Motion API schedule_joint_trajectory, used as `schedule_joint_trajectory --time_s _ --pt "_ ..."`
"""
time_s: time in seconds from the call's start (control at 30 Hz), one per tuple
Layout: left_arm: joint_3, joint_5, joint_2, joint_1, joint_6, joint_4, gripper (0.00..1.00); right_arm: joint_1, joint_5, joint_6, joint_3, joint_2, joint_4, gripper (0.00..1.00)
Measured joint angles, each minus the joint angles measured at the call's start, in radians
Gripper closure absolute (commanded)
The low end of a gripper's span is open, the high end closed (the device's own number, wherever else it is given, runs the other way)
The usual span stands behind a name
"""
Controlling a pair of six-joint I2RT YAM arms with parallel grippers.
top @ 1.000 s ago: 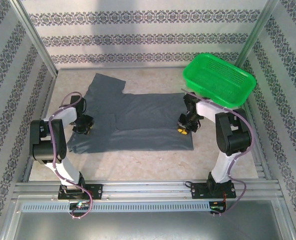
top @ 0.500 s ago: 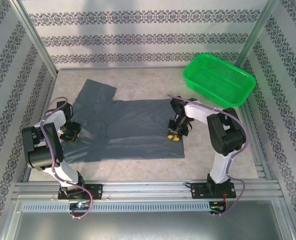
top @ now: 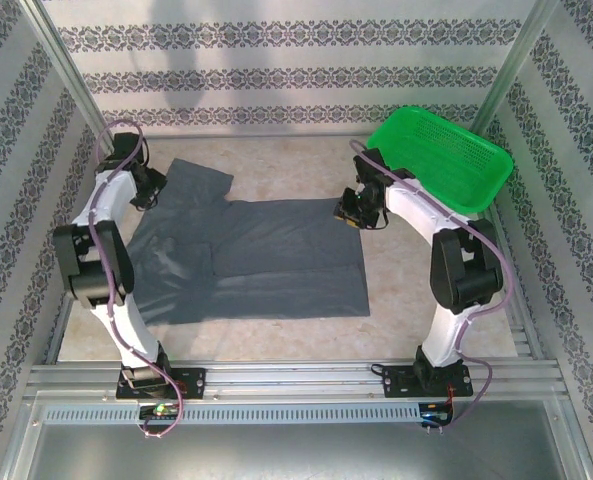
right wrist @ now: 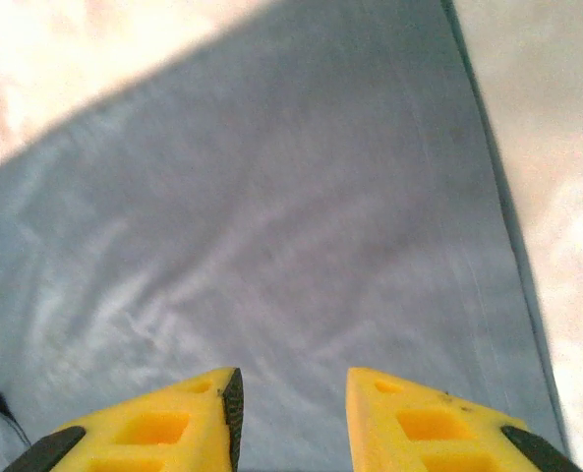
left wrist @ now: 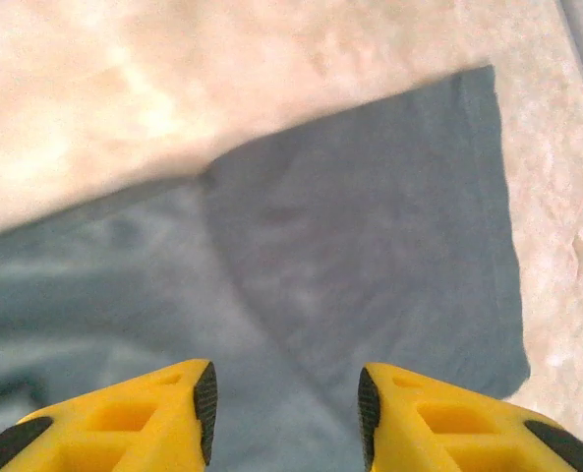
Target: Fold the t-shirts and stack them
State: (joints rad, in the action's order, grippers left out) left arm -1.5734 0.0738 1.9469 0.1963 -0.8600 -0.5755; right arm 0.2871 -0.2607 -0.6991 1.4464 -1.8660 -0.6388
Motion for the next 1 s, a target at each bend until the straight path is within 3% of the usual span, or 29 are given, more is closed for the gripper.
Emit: schedule_joint_trajectory --time_s 0.2,0.5,0.8,1.0 --pt "-0.179 0.004 0.248 0.0 0.053 0.117 0.6 -0.022 0.002 0.0 0.071 -0.064 0.035 0.65" --pt "-0.43 -0.005 0.478 0.0 0.101 0.233 0.56 -0.05 0.002 0.0 0.075 -0.068 0.038 0.65" --pt "-0.779 -0.007 0.69 -0.001 0.122 0.166 0.51 -0.063 0.002 -0.001 0.075 -0.068 0.038 0.64" --pt "-0.893 -0.004 0.761 -0.014 0.121 0.051 0.47 -0.063 -0.003 -0.001 0.067 -0.068 0.04 0.64"
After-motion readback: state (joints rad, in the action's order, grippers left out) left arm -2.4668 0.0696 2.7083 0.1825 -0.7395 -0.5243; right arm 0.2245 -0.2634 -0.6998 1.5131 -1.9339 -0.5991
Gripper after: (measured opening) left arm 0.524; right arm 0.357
